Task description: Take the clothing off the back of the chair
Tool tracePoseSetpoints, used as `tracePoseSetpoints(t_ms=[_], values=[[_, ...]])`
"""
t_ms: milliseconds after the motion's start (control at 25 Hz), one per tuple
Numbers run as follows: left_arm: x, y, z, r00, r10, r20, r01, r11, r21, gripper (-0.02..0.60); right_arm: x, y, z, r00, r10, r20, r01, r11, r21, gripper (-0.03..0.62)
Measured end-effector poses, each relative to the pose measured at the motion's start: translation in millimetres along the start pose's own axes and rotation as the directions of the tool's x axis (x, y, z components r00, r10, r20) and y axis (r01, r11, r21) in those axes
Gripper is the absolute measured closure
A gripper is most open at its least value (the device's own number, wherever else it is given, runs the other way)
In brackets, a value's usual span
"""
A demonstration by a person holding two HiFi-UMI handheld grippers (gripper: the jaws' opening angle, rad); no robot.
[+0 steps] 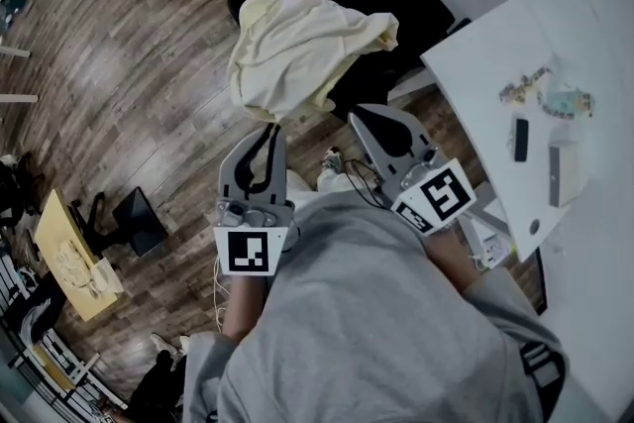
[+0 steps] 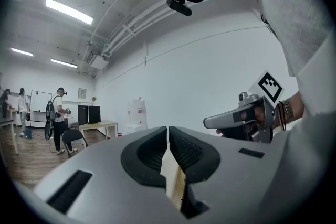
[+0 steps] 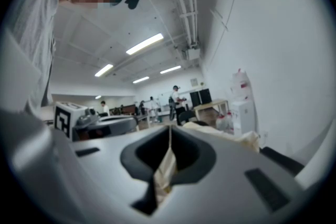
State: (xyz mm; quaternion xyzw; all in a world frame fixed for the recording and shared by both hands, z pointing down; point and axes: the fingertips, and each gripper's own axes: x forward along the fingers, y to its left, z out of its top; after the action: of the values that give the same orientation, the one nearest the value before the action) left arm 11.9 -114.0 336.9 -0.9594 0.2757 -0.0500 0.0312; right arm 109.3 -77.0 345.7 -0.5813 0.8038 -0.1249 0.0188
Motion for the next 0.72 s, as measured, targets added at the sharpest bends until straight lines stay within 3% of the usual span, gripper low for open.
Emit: tracePoseSetpoints(t_ms=[200, 400, 720], values=[[13.6, 6.9, -0.2, 1.0, -0.028, 0.011, 0.029, 1.0, -0.01, 0.535, -3.0, -8.0, 2.7, 0.998, -0.058, 0.009, 0.058, 0.998, -0.001, 0.559], [21.3, 9.4, -6.4, 0.991, -0.13, -0.023, 0.131, 0.991, 0.03, 0.535, -5.1, -10.6, 1.2, 0.988, -0.156, 0.014, 0.156, 0.988, 0.019, 0.559], [37.6, 25.3, -7.7, 0.974, -0.225, -0.013, 0.225, 0.974, 0.02, 0.535, 4.0, -0.4, -1.5, 0.967, -0.256, 0.014, 0.255, 0.966, 0.037, 0.559]])
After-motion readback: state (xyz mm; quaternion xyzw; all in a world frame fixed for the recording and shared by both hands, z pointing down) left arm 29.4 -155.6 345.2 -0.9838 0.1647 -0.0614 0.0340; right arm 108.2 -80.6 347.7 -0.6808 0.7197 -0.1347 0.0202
